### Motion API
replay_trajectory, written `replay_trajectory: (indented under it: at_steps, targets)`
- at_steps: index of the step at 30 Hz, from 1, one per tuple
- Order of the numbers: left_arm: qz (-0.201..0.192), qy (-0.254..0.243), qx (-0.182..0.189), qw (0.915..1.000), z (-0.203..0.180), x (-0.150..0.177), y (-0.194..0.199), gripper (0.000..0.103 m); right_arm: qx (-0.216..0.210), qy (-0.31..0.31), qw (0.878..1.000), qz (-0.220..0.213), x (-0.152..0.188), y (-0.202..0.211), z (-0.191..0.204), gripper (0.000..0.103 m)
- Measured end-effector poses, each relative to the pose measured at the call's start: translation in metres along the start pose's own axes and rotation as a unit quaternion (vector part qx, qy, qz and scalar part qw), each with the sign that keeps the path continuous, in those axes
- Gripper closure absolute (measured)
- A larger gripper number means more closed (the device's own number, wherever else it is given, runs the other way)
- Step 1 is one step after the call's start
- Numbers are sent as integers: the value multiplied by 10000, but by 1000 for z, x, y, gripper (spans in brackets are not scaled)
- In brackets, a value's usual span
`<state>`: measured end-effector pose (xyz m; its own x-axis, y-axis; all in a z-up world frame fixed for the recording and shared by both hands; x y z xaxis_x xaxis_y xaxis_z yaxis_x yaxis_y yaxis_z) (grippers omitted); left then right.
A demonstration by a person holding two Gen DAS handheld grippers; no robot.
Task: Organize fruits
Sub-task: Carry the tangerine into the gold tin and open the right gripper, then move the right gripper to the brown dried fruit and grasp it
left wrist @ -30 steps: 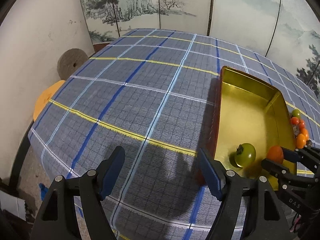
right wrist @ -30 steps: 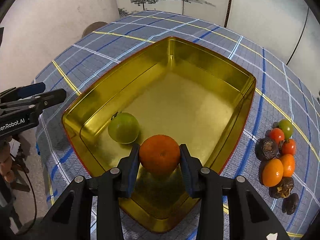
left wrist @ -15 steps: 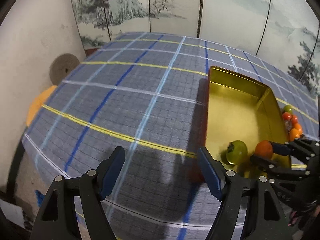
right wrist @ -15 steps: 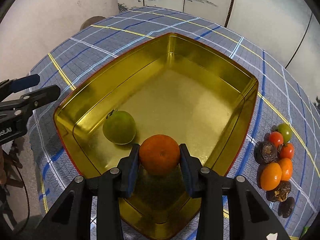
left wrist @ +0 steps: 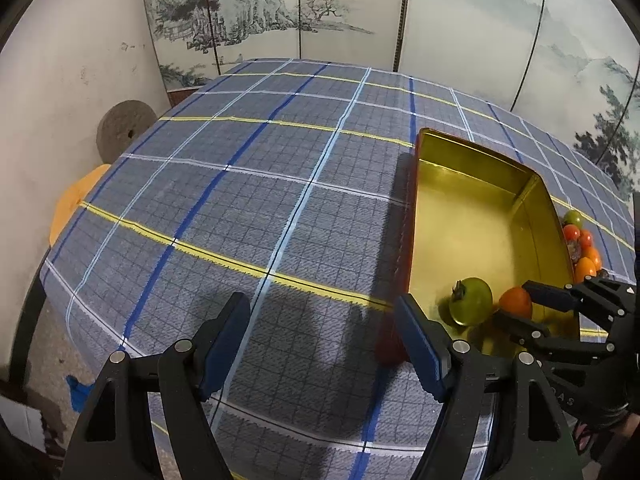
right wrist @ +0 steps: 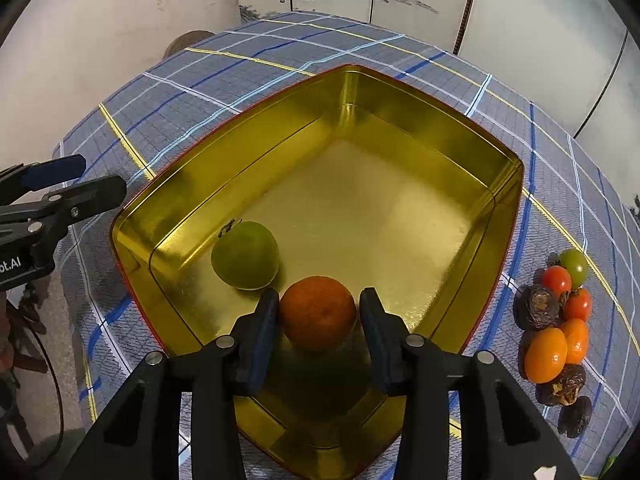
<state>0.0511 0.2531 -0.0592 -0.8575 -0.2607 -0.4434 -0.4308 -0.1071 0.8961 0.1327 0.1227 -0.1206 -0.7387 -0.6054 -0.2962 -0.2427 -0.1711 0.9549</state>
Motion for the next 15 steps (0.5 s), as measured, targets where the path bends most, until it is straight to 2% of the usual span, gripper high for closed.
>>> replay_trajectory:
  at_steps: [9, 15]
  targets:
    - [-92, 84, 98, 9999, -2, -2, 8, 28, -240, -91, 9996, -100, 1, 7, 1, 58]
    - [-159, -16, 190, 9997, -16, -4, 16, 28, -416, -122, 9982, -406, 3, 33, -1, 55]
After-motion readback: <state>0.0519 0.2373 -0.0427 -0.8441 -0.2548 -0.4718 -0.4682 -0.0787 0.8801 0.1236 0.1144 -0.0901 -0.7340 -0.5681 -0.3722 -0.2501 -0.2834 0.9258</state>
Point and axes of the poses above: each gripper's, at about its wrist camera, not at the fingertips, and y roughly against the way its jaws point, z to its left, x to its underside, the point moved 7 cm from there along -y, roughly the way its jaws point, and after that the axes turned 9 degrees about z, right-handed, at the moved point
